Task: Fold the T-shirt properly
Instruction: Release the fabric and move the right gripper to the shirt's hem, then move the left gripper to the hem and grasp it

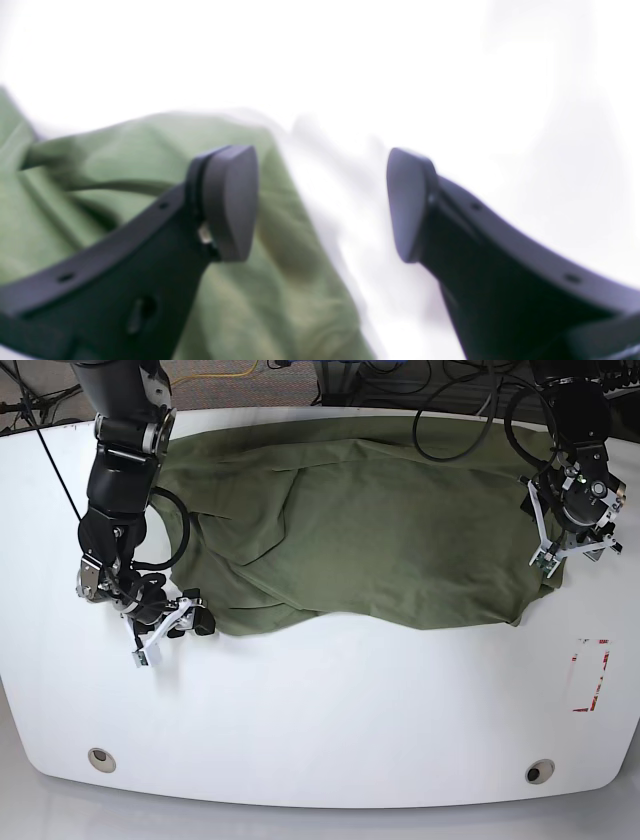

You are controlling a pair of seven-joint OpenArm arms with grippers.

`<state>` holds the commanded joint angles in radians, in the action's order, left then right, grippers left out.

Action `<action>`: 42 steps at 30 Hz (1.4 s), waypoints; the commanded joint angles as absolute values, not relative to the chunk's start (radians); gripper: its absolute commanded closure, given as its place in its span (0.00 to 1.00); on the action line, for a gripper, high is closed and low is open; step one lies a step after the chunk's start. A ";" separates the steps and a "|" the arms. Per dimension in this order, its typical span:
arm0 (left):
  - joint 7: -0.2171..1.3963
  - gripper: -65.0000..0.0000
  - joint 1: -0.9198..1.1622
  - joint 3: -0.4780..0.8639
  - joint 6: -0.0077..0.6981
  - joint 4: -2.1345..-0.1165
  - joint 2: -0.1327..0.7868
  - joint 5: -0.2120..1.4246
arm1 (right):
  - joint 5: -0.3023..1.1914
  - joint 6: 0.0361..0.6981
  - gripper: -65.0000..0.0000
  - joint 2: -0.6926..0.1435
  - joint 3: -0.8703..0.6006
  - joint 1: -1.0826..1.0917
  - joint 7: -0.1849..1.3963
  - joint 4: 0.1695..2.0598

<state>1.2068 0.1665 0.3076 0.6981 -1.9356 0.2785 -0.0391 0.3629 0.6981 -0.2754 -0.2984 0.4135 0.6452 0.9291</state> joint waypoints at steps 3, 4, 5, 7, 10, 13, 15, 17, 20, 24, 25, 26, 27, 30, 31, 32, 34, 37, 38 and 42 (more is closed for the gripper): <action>1.207 0.42 0.166 0.308 0.698 -1.936 0.278 -0.039 | 0.364 0.698 0.41 -0.251 -0.298 0.397 0.645 0.929; 1.207 0.42 0.166 0.308 0.698 -1.936 0.278 -0.039 | 0.364 0.698 0.41 -0.240 -0.298 0.384 0.645 0.931; 1.207 0.42 0.166 0.308 0.698 -1.936 0.278 -0.039 | 0.364 0.698 0.41 -0.232 -0.297 0.377 0.645 0.932; 1.207 0.42 0.166 0.308 0.698 -1.936 0.278 -0.039 | 0.364 0.698 0.41 -0.216 -0.297 0.360 0.645 0.932; 1.207 0.42 0.162 0.312 0.698 -1.937 0.278 -0.038 | 0.364 0.698 0.41 -0.202 -0.297 0.354 0.645 0.932; 1.207 0.42 0.131 0.315 0.698 -1.939 0.278 -0.038 | 0.364 0.698 0.41 -0.168 -0.297 0.332 0.645 0.932; 1.207 0.42 0.117 0.338 0.698 -1.939 0.277 -0.038 | 0.364 0.698 0.43 -0.160 -0.297 0.328 0.645 0.932; 1.207 0.42 0.105 0.366 0.698 -1.939 0.275 -0.038 | 0.364 0.698 0.49 -0.153 -0.297 0.328 0.641 0.932; 1.207 0.42 0.064 0.407 0.698 -1.939 0.257 -0.038 | 0.364 0.698 0.63 -0.150 -0.297 0.328 0.639 0.932; 1.211 0.41 -0.025 0.512 0.698 -1.934 0.214 -0.041 | 0.364 0.698 0.84 -0.151 -0.297 0.328 0.644 0.932; 1.211 0.40 -0.041 0.527 0.698 -1.931 0.208 -0.042 | 0.364 0.698 0.86 -0.153 -0.297 0.328 0.644 0.932; 1.211 0.37 -0.058 0.541 0.698 -1.925 0.202 -0.044 | 0.364 0.698 0.87 -0.154 -0.297 0.328 0.644 0.932; 1.211 0.33 -0.073 0.550 0.698 -1.913 0.197 -0.045 | 0.364 0.698 0.88 -0.154 -0.297 0.329 0.644 0.932; 1.211 0.18 -0.128 0.555 0.698 -1.853 0.193 -0.047 | 0.364 0.698 0.88 -0.154 -0.297 0.334 0.644 0.932; 1.211 0.13 -0.150 0.556 0.698 -1.822 0.193 -0.045 | 0.364 0.698 0.88 -0.154 -0.297 0.337 0.645 0.932; 1.211 0.11 -0.160 0.556 0.698 -1.804 0.193 -0.044 | 0.364 0.698 0.88 -0.154 -0.297 0.337 0.647 0.932; 1.211 0.10 -0.185 0.556 0.698 -1.759 0.193 -0.041 | 0.364 0.698 0.88 -0.154 -0.297 0.335 0.647 0.932; 1.210 0.11 -0.213 0.555 0.698 -1.698 0.193 -0.039 | 0.364 0.698 0.88 -0.154 -0.297 0.334 0.647 0.932; 1.207 0.11 -0.236 0.555 0.698 -1.662 0.193 -0.039 | 0.364 0.698 0.88 -0.154 -0.297 0.334 0.647 0.932; 1.204 0.11 -0.306 0.555 0.698 -1.518 0.193 -0.039 | 0.364 0.698 0.88 -0.154 -0.297 0.334 0.647 0.932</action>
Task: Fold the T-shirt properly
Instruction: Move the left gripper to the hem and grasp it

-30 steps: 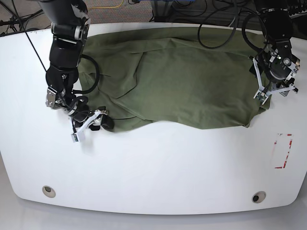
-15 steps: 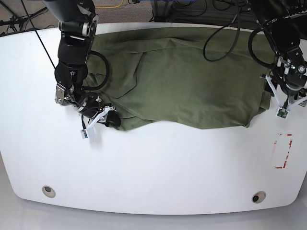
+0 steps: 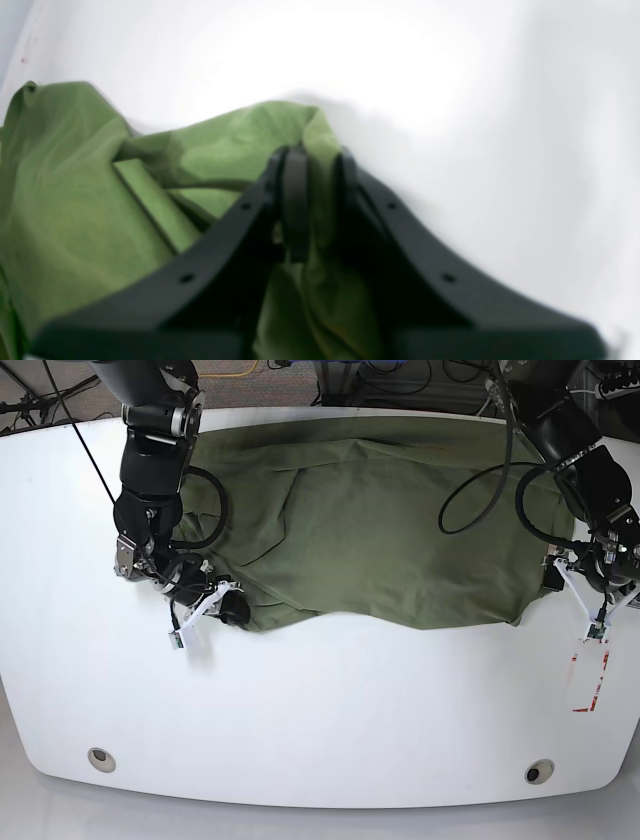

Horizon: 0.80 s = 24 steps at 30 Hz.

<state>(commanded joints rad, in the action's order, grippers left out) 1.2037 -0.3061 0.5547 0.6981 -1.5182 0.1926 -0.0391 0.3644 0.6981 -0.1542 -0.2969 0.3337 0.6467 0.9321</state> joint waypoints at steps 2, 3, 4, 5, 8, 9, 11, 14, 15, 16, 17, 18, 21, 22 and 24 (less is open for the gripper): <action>1.188 0.11 -0.328 0.556 0.698 -1.461 0.193 -0.039 | 0.364 0.698 0.88 -0.153 -0.297 0.334 0.647 0.932; 1.171 0.11 -0.335 0.556 0.698 -1.435 0.193 -0.039 | 0.364 0.698 0.88 -0.153 -0.297 0.334 0.647 0.932; 1.139 0.11 -0.340 0.556 0.698 -1.402 0.193 -0.041 | 0.364 0.698 0.88 -0.153 -0.297 0.334 0.647 0.932; 1.118 0.11 -0.341 0.556 0.698 -1.380 0.193 -0.042 | 0.364 0.698 0.88 -0.153 -0.297 0.334 0.647 0.932; 1.056 0.11 -0.341 0.552 0.698 -1.316 0.193 -0.041 | 0.364 0.698 0.88 -0.151 -0.297 0.334 0.647 0.932; 1.049 0.11 -0.343 0.550 0.698 -1.287 0.193 -0.039 | 0.364 0.698 0.88 -0.151 -0.297 0.334 0.647 0.932; 1.047 0.11 -0.346 0.550 0.698 -1.265 0.193 -0.039 | 0.364 0.698 0.88 -0.151 -0.297 0.334 0.647 0.932; 1.036 0.11 -0.346 0.552 0.698 -1.227 0.194 -0.039 | 0.364 0.698 0.88 -0.154 -0.298 0.332 0.647 0.932; 1.024 0.11 -0.346 0.552 0.698 -1.216 0.194 -0.039 | 0.364 0.698 0.88 -0.154 -0.298 0.332 0.647 0.932; 1.012 0.11 -0.346 0.552 0.698 -1.207 0.194 -0.039 | 0.364 0.698 0.88 -0.154 -0.298 0.332 0.647 0.932; 0.993 0.11 -0.346 0.550 0.698 -1.193 0.193 -0.039 | 0.364 0.698 0.88 -0.154 -0.298 0.332 0.647 0.932; 0.984 0.11 -0.346 0.549 0.698 -1.184 0.193 -0.039 | 0.364 0.698 0.88 -0.154 -0.298 0.332 0.647 0.932; 0.964 0.11 -0.346 0.549 0.698 -1.152 0.193 -0.039 | 0.366 0.698 0.88 -0.154 -0.298 0.332 0.647 0.932; 0.961 0.11 -0.346 0.549 0.698 -1.144 0.193 -0.039 | 0.366 0.698 0.89 -0.154 -0.298 0.332 0.647 0.932; 0.957 0.13 -0.346 0.549 0.698 -1.118 0.193 -0.039 | 0.366 0.698 0.89 -0.154 -0.298 0.332 0.647 0.932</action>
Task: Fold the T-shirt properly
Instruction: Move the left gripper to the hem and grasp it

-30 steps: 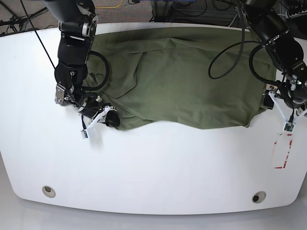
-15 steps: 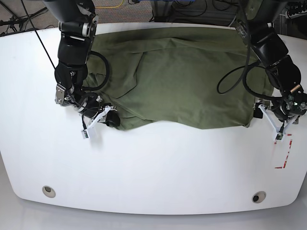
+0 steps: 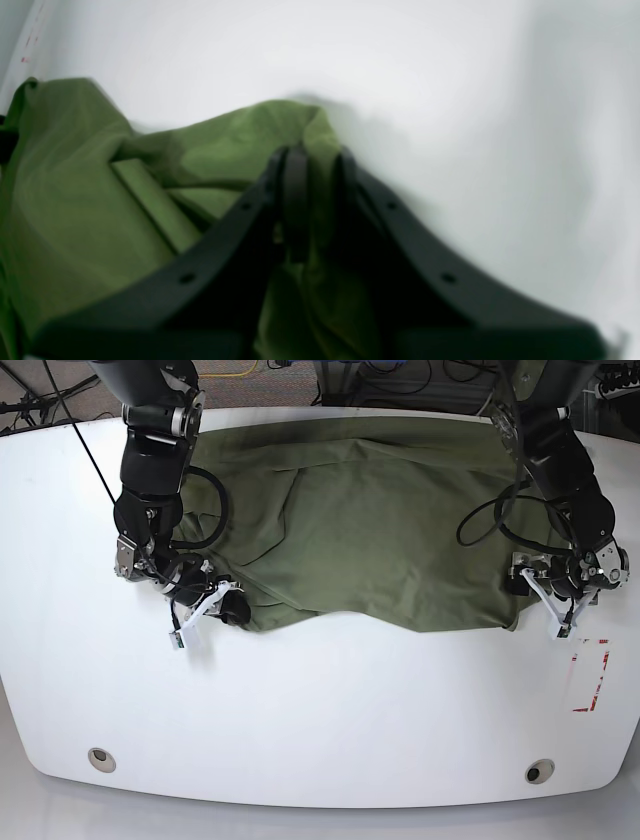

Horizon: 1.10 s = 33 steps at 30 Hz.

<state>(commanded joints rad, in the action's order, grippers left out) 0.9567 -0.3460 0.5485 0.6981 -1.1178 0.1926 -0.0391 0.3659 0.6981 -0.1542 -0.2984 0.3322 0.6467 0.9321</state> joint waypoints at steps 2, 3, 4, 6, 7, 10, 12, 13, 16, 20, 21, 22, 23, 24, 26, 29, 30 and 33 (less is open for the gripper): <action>0.944 0.22 -0.354 0.549 0.698 -1.098 0.193 -0.039 | 0.366 0.698 0.89 -0.154 -0.298 0.332 0.647 0.932; 0.938 0.27 -0.360 0.549 0.698 -1.093 0.193 -0.039 | 0.366 0.698 0.89 -0.154 -0.298 0.332 0.647 0.932; 0.931 0.33 -0.366 0.552 0.698 -1.084 0.193 -0.039 | 0.366 0.698 0.89 -0.154 -0.298 0.332 0.647 0.932; 0.921 0.50 -0.375 0.555 0.698 -1.061 0.193 -0.039 | 0.366 0.698 0.89 -0.154 -0.298 0.332 0.647 0.932; 0.921 0.61 -0.377 0.555 0.698 -1.052 0.193 -0.039 | 0.366 0.698 0.89 -0.154 -0.298 0.332 0.647 0.932; 0.921 0.91 -0.378 0.549 0.698 -1.052 0.193 -0.045 | 0.366 0.698 0.89 -0.154 -0.298 0.332 0.647 0.932; 0.921 1.00 -0.378 0.547 0.698 -1.052 0.193 -0.045 | 0.366 0.698 0.89 -0.154 -0.298 0.332 0.647 0.932; 0.923 1.00 -0.378 0.547 0.698 -1.053 0.193 -0.045 | 0.366 0.698 0.90 -0.154 -0.298 0.332 0.647 0.932; 0.924 1.00 -0.378 0.547 0.698 -1.058 0.194 -0.042 | 0.366 0.698 0.98 -0.154 -0.298 0.332 0.656 0.932; 0.924 1.00 -0.372 0.547 0.698 -1.132 0.194 -0.042 | 0.366 0.698 1.00 -0.156 -0.298 0.334 0.702 0.969; 0.926 1.00 -0.372 0.547 0.698 -1.142 0.194 -0.042 | 0.366 0.698 1.00 -0.156 -0.298 0.332 0.705 0.981; 0.926 1.00 -0.369 0.549 0.698 -1.175 0.194 -0.042 | 0.366 0.698 1.00 -0.156 -0.298 0.328 0.717 1.015; 0.926 1.00 -0.363 0.549 0.698 -1.188 0.194 -0.042 | 0.366 0.698 1.00 -0.156 -0.298 0.321 0.723 1.035; 0.926 1.00 -0.352 0.549 0.698 -1.207 0.194 -0.042 | 0.366 0.698 1.00 -0.156 -0.298 0.312 0.733 1.058; 0.926 1.00 -0.337 0.547 0.698 -1.244 0.193 -0.042 | 0.366 0.698 1.00 -0.156 -0.298 0.303 0.754 1.113; 0.926 1.00 -0.321 0.538 0.698 -1.305 0.193 -0.042 | 0.366 0.698 1.00 -0.154 -0.298 0.298 0.814 1.196; 0.926 1.00 -0.318 0.532 0.698 -1.316 0.193 -0.042 | 0.366 0.698 1.00 -0.154 -0.298 0.298 0.831 1.213; 0.926 1.00 -0.302 0.501 0.698 -1.346 0.193 -0.042 | 0.366 0.698 1.00 -0.154 -0.300 0.300 0.878 1.271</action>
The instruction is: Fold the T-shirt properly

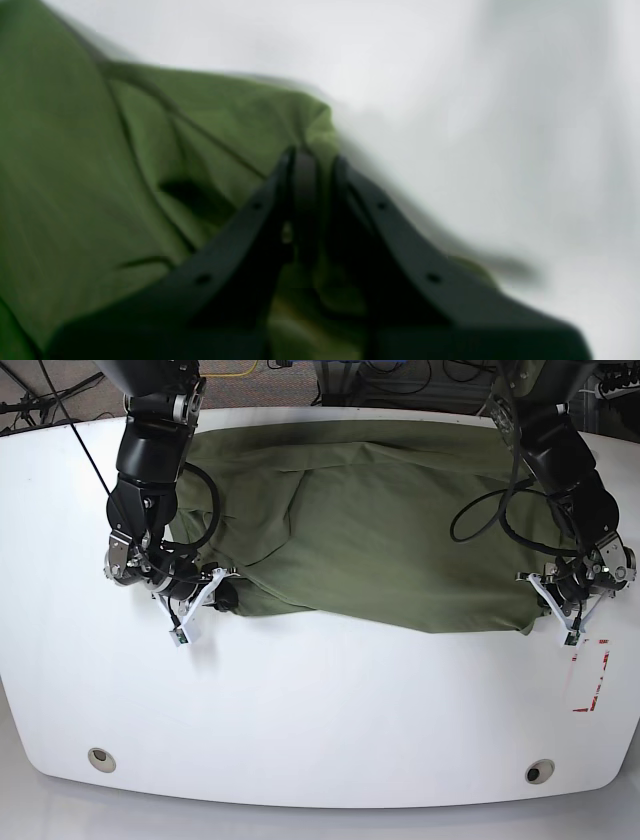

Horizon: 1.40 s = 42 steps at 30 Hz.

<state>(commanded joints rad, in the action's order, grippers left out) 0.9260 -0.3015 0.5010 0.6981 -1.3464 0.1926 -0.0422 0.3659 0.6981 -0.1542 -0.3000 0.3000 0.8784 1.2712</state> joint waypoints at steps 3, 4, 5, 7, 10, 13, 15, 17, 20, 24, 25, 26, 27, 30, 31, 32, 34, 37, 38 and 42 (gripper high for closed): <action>0.926 1.00 -0.291 0.483 0.698 -1.374 0.193 -0.042 | 0.366 0.698 1.00 -0.156 -0.300 0.300 0.911 1.330; 0.926 1.00 -0.286 0.481 0.698 -1.382 0.193 -0.042 | 0.366 0.698 1.00 -0.156 -0.300 0.298 0.918 1.342; 0.926 1.00 -0.278 0.479 0.698 -1.397 0.193 -0.042 | 0.366 0.698 1.00 -0.156 -0.302 0.298 0.938 1.365; 0.926 1.00 -0.269 0.479 0.698 -1.415 0.193 -0.042 | 0.366 0.698 1.00 -0.156 -0.303 0.298 0.960 1.389; 0.926 1.00 -0.257 0.479 0.698 -1.455 0.193 -0.041 | 0.366 0.698 1.00 -0.157 -0.303 0.298 0.995 1.445; 0.926 1.00 -0.237 0.479 0.698 -1.494 0.193 -0.039 | 0.366 0.698 1.00 -0.157 -0.305 0.298 1.030 1.501; 0.926 1.00 -0.223 0.479 0.698 -1.521 0.193 -0.039 | 0.366 0.698 1.00 -0.162 -0.306 0.297 1.053 1.535; 0.926 1.00 -0.209 0.479 0.698 -1.552 0.193 -0.039 | 0.366 0.698 1.00 -0.174 -0.306 0.297 1.079 1.569; 0.926 1.00 -0.197 0.479 0.698 -1.589 0.193 -0.039 | 0.366 0.698 1.00 -0.176 -0.306 0.297 1.098 1.604; 0.926 1.00 -0.176 0.483 0.698 -1.644 0.193 -0.038 | 0.366 0.698 1.00 -0.177 -0.308 0.295 1.113 1.649; 0.926 1.00 -0.171 0.483 0.698 -1.658 0.193 -0.038 | 0.366 0.698 1.00 -0.179 -0.309 0.295 1.119 1.650; 0.926 1.00 -0.168 0.483 0.698 -1.669 0.193 -0.038 | 0.366 0.698 1.00 -0.179 -0.314 0.295 1.124 1.652; 0.926 1.00 -0.163 0.483 0.698 -1.684 0.193 -0.038 | 0.372 0.698 1.00 -0.179 -0.328 0.295 1.129 1.653; 0.926 1.00 -0.145 0.483 0.698 -1.724 0.193 -0.038 | 0.377 0.698 1.00 -0.179 -0.355 0.288 1.141 1.653; 0.926 1.00 -0.137 0.483 0.698 -1.739 0.193 -0.038 | 0.377 0.698 1.00 -0.179 -0.364 0.285 1.148 1.655; 0.926 1.00 -0.131 0.483 0.698 -1.756 0.193 -0.038 | 0.377 0.698 1.00 -0.179 -0.374 0.285 1.156 1.656; 0.926 1.00 -0.120 0.483 0.698 -1.778 0.193 -0.038 | 0.377 0.698 1.00 -0.179 -0.386 0.282 1.164 1.670; 0.926 1.00 -0.111 0.479 0.698 -1.788 0.193 -0.038 | 0.377 0.698 1.00 -0.179 -0.387 0.266 1.165 1.682; 0.926 1.00 -0.111 0.479 0.698 -1.788 0.193 -0.038 | 0.377 0.698 1.00 -0.179 -0.386 0.262 1.165 1.689; 0.926 1.00 -0.097 0.479 0.698 -1.782 0.196 -0.039 | 0.377 0.698 1.00 -0.177 -0.386 0.246 1.165 1.692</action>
<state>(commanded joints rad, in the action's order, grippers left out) 0.9260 -0.0974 0.4795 0.6981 -1.7822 0.1956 -0.0391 0.3767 0.6981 -0.1772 -0.3859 0.2463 1.1653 1.6916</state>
